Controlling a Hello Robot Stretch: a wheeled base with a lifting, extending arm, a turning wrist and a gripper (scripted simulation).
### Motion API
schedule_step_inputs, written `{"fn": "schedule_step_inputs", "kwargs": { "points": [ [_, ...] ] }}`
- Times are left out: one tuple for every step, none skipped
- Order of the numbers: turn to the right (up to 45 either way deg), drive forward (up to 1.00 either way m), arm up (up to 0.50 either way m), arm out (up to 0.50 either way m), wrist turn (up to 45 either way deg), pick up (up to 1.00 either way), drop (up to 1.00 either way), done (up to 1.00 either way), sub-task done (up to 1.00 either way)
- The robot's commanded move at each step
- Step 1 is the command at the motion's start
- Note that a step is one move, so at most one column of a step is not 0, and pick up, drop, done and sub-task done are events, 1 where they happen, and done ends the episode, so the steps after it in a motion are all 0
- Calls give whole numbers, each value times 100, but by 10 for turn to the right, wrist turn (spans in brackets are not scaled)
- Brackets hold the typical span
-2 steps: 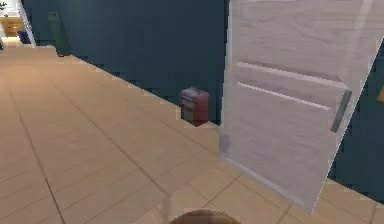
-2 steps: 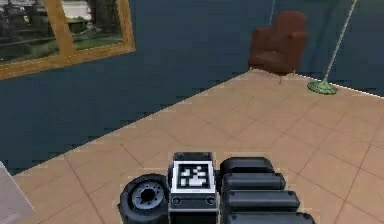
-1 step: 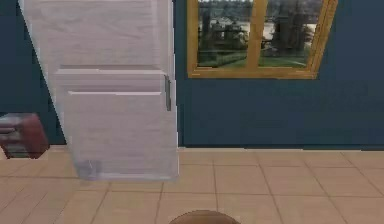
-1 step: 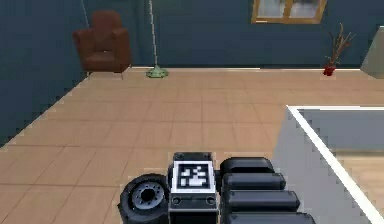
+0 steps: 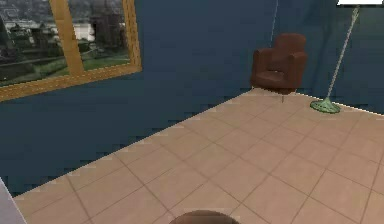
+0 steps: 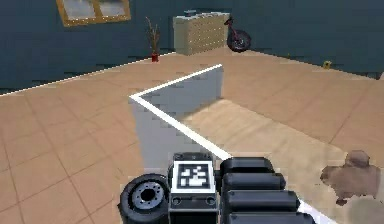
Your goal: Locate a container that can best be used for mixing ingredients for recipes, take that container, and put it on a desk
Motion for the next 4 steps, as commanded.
{"fn": "schedule_step_inputs", "kwargs": {
  "points": [
    [180,0,0,0,0,0,0,0,0],
    [0,20,0,0,0,0,0,0,0],
    [-450,0,0,0,0,0,0,0,0],
    [-330,0,0,0,0,0,0,0,0]
  ]
}}
